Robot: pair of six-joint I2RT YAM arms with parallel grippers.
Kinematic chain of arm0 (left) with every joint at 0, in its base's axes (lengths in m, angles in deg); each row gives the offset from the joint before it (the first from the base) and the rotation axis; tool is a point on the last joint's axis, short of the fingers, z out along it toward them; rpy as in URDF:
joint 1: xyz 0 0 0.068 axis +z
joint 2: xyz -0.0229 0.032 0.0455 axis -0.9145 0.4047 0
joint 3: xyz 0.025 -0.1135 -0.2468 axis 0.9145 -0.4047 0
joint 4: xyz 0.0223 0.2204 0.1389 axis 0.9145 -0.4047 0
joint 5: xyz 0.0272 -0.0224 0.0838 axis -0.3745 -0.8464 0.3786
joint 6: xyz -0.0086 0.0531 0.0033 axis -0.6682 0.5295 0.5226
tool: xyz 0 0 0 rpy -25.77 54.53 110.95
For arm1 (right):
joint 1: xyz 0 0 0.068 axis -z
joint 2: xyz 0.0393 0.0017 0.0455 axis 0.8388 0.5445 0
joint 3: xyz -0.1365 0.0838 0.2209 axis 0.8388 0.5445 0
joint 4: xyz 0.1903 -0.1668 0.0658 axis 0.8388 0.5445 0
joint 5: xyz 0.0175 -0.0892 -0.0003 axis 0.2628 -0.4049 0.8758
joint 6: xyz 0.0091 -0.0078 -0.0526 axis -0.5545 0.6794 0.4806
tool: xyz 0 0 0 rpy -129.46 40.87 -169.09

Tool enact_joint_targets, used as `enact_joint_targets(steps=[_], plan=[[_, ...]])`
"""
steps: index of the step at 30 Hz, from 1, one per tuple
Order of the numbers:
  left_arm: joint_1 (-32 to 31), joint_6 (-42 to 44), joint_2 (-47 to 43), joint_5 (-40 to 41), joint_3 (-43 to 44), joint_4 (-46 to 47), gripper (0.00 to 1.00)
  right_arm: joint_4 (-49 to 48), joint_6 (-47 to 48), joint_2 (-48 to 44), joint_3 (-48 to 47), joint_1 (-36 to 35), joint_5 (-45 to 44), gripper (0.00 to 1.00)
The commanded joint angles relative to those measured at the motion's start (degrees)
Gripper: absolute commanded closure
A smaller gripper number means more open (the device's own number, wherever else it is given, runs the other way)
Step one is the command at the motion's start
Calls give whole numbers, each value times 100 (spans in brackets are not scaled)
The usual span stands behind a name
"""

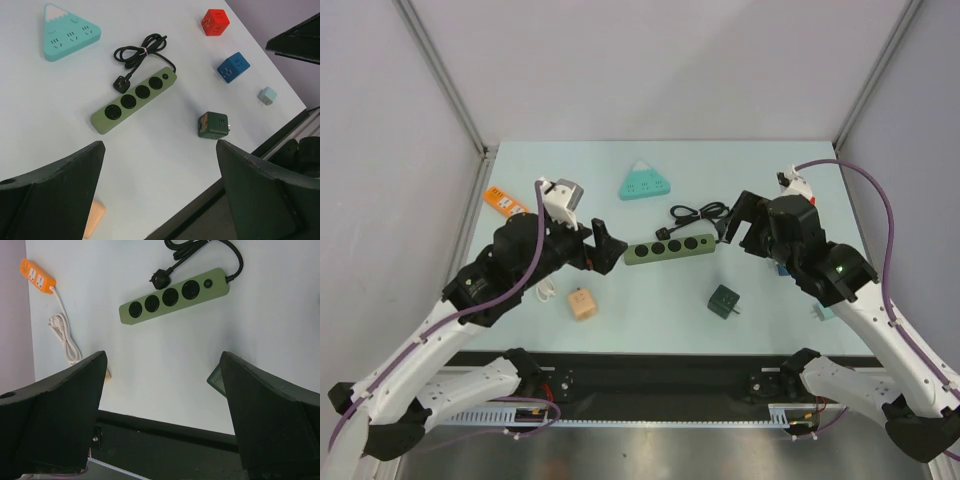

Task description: Insert the plug

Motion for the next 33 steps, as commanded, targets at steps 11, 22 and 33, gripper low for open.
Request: enact_joint_targets(steps=[11,22,33], plan=[[-16,81,-21,260,-492,63,0,2004,-1534,609,-610,756,-1717,0],[-16,318,304,-126,-572,-7,0,2360,-1623,1006,479,5274,-952,21],[-16,20,515,-346,-343,-69,0,1000,-923,1181,1508,6595,-243,32]])
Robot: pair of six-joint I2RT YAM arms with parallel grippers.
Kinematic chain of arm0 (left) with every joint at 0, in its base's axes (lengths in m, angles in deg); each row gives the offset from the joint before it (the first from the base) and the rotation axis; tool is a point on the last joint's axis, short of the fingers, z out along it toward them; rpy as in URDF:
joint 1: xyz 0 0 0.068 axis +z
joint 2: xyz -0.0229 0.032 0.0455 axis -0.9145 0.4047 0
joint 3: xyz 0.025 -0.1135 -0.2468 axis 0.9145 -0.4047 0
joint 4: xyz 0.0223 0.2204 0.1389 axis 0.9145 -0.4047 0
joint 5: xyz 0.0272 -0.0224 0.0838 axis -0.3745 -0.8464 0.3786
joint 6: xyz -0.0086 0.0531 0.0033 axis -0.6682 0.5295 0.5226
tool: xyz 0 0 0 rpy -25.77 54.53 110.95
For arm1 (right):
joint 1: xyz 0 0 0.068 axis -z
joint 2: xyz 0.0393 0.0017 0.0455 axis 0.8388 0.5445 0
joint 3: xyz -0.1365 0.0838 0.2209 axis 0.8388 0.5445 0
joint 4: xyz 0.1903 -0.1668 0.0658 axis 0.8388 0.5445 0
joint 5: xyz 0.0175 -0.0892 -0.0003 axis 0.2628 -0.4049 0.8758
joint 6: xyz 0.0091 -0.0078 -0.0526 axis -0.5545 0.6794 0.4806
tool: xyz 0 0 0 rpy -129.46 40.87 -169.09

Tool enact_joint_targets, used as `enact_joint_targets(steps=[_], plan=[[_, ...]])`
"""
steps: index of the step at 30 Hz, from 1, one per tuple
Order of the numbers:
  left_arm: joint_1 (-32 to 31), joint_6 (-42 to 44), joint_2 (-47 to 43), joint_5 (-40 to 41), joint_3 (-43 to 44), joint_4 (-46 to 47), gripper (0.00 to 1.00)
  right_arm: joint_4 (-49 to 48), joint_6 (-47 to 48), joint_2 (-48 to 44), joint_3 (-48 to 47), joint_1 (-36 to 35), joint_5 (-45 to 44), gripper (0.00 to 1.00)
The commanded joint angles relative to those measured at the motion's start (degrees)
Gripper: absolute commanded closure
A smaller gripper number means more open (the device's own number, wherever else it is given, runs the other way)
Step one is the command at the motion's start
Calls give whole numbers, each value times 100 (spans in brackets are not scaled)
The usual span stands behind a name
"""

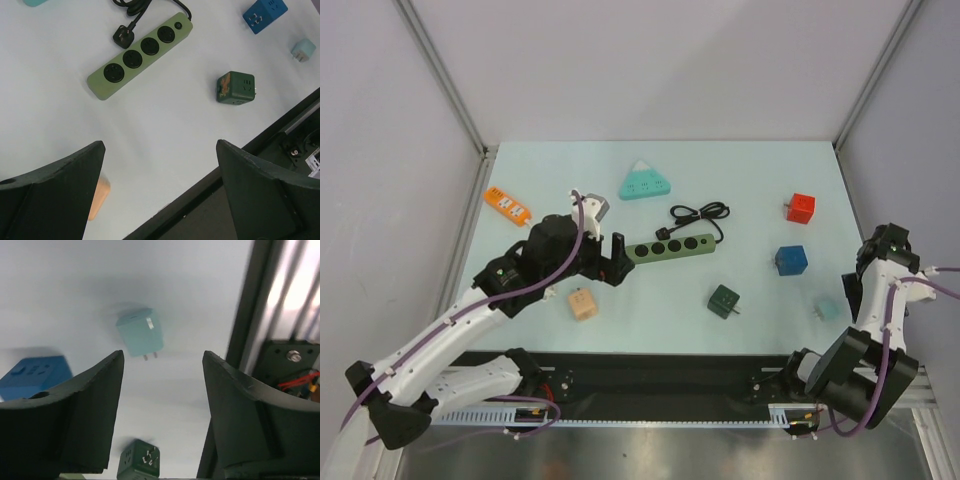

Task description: Insert the plug

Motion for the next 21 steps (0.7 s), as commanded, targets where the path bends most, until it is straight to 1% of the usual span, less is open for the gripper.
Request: enact_joint_targets(steps=[1,2,4,5,6,7,8,9,10,11,12,13,14,15,16,18,19,21], plan=[[-16,-147,16,-86,247,65,0,-1333,800,23,6,-63,751,30],[-16,-156,25,-68,247,65,0,-1398,1195,32,-72,-116,1023,29],[-16,-208,69,-51,221,73,0,-1294,1199,-12,-457,-440,781,26],[-16,-217,87,-68,203,99,0,-1372,1390,-64,-555,-572,762,20],[-16,-217,113,-120,168,134,0,-1520,1662,-152,-626,-747,936,16],[-16,-209,139,-121,90,231,0,-1913,1856,-188,-661,-1054,1138,14],[-16,-200,148,-286,45,284,0,-2100,1980,-205,-653,-1239,1436,12],[-16,-165,166,-340,10,345,0,-2250,2329,-127,-635,-1363,1639,12],[-16,-147,192,-428,-25,433,0,-2469,2455,-13,-618,-1599,1859,12],[-16,-130,244,-437,-60,451,0,-2480,2586,136,-679,-1723,2139,12],[-16,-77,262,-411,-52,469,0,-2436,2849,555,-758,-1864,2160,11],[-16,-42,289,-368,-43,460,0,-2349,3086,750,-958,-2170,2203,11],[-16,11,341,-367,-34,460,0,-2235,3271,1031,-1108,-2286,2256,10],[-16,20,350,-376,-43,460,0,-2042,3499,1416,-1267,-2418,2169,10],[-16,20,359,-411,-52,469,0,-1840,3589,1551,-1460,-2610,1847,9],[-16,55,386,-507,-78,495,0,-1673,3817,1736,-1575,-2709,1782,9],[-16,64,394,-595,-104,504,0,-1558,3827,1963,-1663,-2753,1503,9],[-16,99,403,-648,-131,521,0,-1478,3923,2088,-1734,-2779,1255,9]])
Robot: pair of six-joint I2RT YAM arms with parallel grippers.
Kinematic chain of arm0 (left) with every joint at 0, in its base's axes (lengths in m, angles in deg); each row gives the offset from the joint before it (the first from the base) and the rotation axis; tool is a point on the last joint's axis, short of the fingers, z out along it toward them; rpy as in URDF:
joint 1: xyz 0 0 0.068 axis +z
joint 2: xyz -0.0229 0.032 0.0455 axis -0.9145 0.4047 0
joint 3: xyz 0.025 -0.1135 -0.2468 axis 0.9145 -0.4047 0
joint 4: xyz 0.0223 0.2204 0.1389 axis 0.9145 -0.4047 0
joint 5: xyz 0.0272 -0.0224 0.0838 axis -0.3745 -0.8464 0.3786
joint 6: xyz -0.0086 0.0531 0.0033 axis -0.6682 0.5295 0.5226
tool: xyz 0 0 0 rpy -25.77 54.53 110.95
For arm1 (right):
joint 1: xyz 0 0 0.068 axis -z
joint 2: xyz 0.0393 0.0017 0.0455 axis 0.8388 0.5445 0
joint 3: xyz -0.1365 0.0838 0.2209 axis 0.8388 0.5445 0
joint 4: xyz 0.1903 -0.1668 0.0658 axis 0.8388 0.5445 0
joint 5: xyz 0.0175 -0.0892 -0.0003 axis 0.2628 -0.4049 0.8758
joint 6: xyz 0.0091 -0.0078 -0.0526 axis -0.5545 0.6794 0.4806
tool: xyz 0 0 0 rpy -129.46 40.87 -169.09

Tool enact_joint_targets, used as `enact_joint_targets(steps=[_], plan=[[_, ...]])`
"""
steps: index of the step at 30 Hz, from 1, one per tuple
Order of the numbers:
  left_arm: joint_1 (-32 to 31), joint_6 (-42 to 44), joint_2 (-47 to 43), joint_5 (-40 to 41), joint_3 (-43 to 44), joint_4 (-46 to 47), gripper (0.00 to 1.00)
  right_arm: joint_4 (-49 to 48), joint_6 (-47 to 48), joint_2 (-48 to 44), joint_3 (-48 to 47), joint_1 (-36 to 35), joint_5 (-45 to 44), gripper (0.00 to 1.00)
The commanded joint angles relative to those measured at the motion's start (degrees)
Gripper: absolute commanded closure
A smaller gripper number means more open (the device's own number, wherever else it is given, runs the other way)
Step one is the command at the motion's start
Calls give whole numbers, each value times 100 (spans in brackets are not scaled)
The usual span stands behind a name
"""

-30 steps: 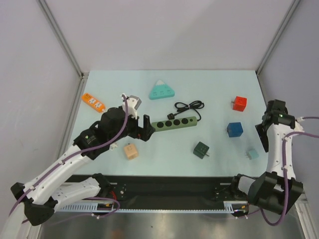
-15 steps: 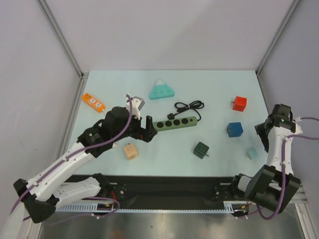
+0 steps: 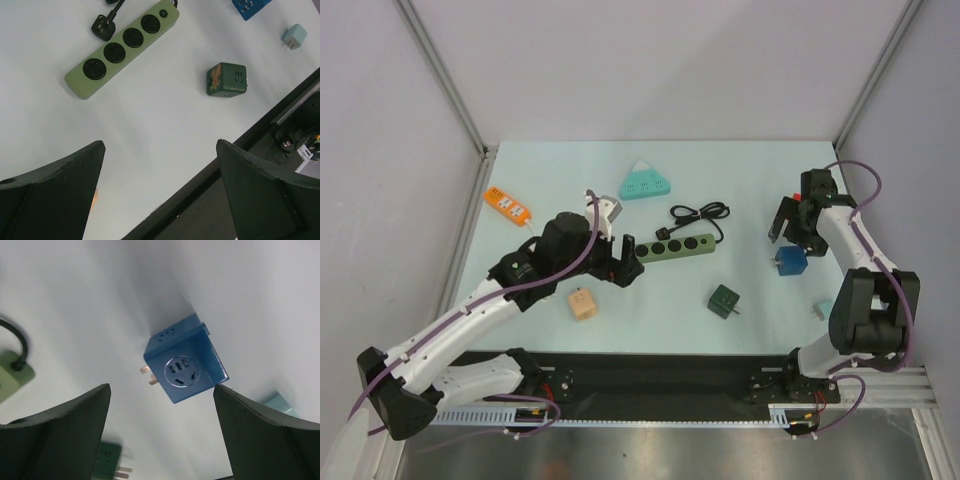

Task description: Insert the plug

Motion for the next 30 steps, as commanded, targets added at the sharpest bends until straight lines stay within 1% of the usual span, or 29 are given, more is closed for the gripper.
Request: enact_joint_targets(steps=[1,4,6,8,9,10,13,14,18,21,25,29,30], plan=[[-16,178,5,-287,-83,242,0,371,649,125,-329,-4,-442,9],[-16,169,-82,-367,-188,321,1,468,738,170,-328,-12,-599,9],[-16,125,-135,-420,-232,400,1,381,808,91,-259,-56,-538,9],[-16,81,-153,-472,-294,461,1,380,887,134,-223,-30,-749,8],[-16,46,-153,-516,-311,514,2,336,931,187,-214,57,-697,8],[-16,20,-153,-543,-338,532,2,327,957,257,-232,102,-418,9],[-16,-33,-144,-666,-373,558,2,318,1133,582,-407,102,31,10],[-16,-24,-153,-675,-382,567,2,336,1203,670,-442,102,137,13],[-16,11,-284,-701,-391,506,3,249,1300,899,-399,84,165,16],[-16,-120,-355,-657,-356,479,3,204,1318,978,-320,76,113,16],[-16,-471,-250,-955,-320,523,4,187,1344,1005,-285,40,51,17],[28,-613,-127,-1508,-268,681,6,248,1327,918,-311,-21,226,17],[46,-622,-83,-1536,-250,673,6,266,1301,839,-337,-56,244,17]])
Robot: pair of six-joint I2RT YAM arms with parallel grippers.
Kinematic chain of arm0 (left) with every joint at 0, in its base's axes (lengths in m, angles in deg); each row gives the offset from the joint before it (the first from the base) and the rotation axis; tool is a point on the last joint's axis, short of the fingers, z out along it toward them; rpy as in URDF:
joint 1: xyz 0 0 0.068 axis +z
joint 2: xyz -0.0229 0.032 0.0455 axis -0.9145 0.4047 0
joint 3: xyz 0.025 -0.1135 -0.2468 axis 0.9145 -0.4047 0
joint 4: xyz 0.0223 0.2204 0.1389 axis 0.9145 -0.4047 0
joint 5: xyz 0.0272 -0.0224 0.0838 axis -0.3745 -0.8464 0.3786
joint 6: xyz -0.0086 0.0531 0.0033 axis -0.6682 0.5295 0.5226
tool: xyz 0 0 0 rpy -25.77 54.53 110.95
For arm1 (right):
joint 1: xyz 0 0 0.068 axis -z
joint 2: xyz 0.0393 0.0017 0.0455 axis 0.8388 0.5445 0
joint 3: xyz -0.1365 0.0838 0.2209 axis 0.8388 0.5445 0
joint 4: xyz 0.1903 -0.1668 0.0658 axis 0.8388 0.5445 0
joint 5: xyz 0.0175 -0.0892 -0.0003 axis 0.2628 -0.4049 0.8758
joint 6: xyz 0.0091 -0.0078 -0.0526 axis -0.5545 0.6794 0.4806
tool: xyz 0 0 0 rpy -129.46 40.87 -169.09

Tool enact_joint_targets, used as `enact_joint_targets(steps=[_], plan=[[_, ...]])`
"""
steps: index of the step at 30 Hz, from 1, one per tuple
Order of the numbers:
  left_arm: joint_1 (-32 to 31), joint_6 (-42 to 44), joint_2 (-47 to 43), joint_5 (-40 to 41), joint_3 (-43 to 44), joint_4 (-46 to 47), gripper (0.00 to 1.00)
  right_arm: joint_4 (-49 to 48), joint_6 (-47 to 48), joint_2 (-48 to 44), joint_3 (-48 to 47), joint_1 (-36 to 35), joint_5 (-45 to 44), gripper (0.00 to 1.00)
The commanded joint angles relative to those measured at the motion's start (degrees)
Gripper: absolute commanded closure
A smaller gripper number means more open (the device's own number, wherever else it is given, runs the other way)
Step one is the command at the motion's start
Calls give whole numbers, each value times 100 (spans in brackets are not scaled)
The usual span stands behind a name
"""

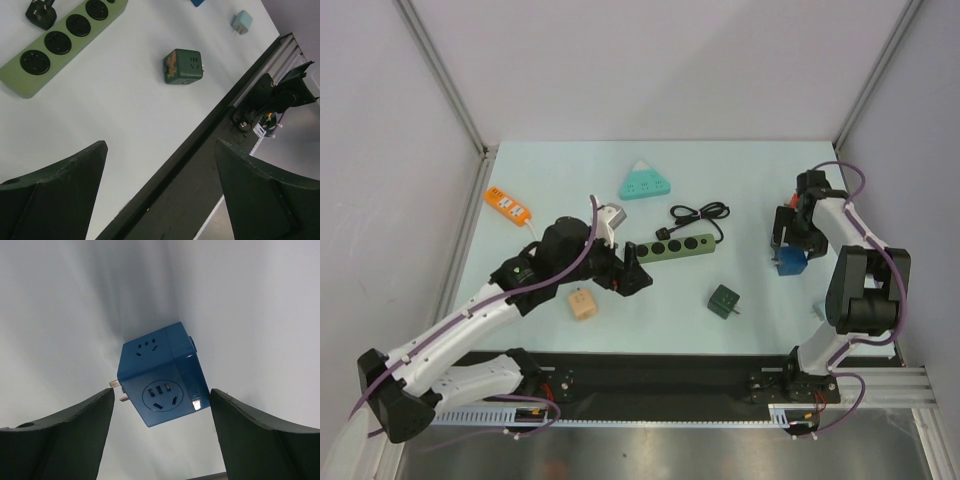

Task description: Insert the plug

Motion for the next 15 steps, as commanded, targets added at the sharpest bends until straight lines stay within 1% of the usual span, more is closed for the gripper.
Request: enact_joint_targets(steps=[1,4,6,8,10,14,15], plan=[[44,-237,97,-498,169,268,6,-14,28,-167,-77,-146,292,16],[44,-202,140,-463,196,268,6,187,37,-405,-252,-120,-6,14],[44,-193,176,-445,187,268,6,250,107,-475,-244,-32,-25,14],[35,-176,263,-489,205,268,6,136,169,-537,36,65,90,11],[44,-106,325,-585,249,224,6,-154,248,-651,352,4,72,8],[44,43,334,-586,345,31,5,-251,336,-406,354,91,-68,9],[44,70,325,-560,363,13,6,-260,354,-353,319,117,71,9]])
